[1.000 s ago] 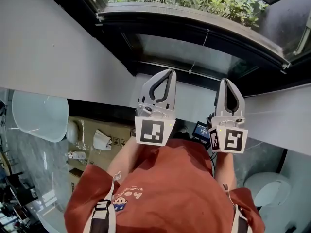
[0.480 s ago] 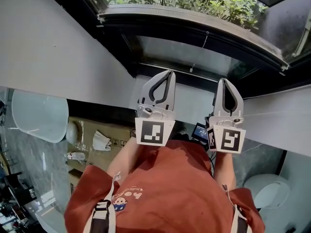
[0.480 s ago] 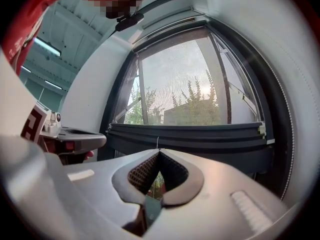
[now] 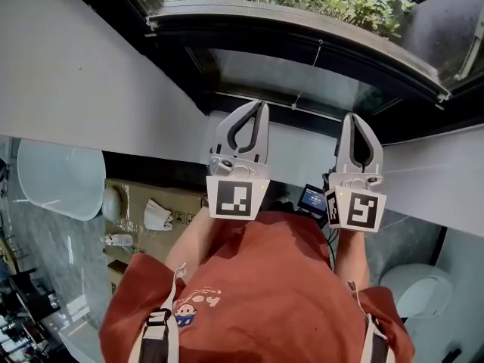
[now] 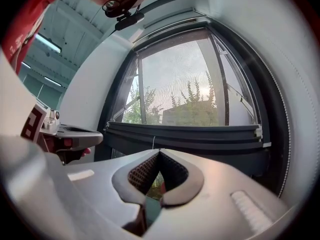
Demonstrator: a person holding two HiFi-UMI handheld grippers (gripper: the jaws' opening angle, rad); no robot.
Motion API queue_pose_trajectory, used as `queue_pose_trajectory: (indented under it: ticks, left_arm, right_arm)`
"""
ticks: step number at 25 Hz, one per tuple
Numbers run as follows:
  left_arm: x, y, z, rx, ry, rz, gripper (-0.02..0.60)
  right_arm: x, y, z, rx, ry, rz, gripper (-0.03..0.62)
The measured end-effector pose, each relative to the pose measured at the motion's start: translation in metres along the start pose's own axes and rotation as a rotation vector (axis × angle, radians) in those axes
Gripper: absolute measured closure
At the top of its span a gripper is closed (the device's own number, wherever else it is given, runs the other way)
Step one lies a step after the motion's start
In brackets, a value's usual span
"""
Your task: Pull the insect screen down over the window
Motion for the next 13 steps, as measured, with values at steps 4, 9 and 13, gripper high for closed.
queue_pose_trajectory:
  ticks: [4, 9, 13]
  left_arm:
    - [0.0018, -0.0002, -0.0019, -0.004, -0.003, 0.001, 0.577]
    - [0.0018, -0.0012, -0.0026, -0.013, 0.001, -0.013, 0.577]
    - [0.0013, -0.0007, -0.0022, -0.005, 0.003, -0.002, 0.577]
  right_arm:
    - [-0.0049, 0.0029, 0.0019, 0.008, 0.012, 0.009, 0.583]
    - [-0.0064, 0.0043, 0.0034, 0.014, 0.021, 0.010, 0.583]
    - [-0.0047, 0.0036, 0.0038, 0.016, 0.018, 0.012, 0.583]
Point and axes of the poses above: the fingertips, and each gripper's own axes: z backward along the fingers, x to its left, y out of its underside, the point moved 5 cm from there along z, backward along the fingers, and after that the axes turned 12 degrees about x, right-handed, at the moved point
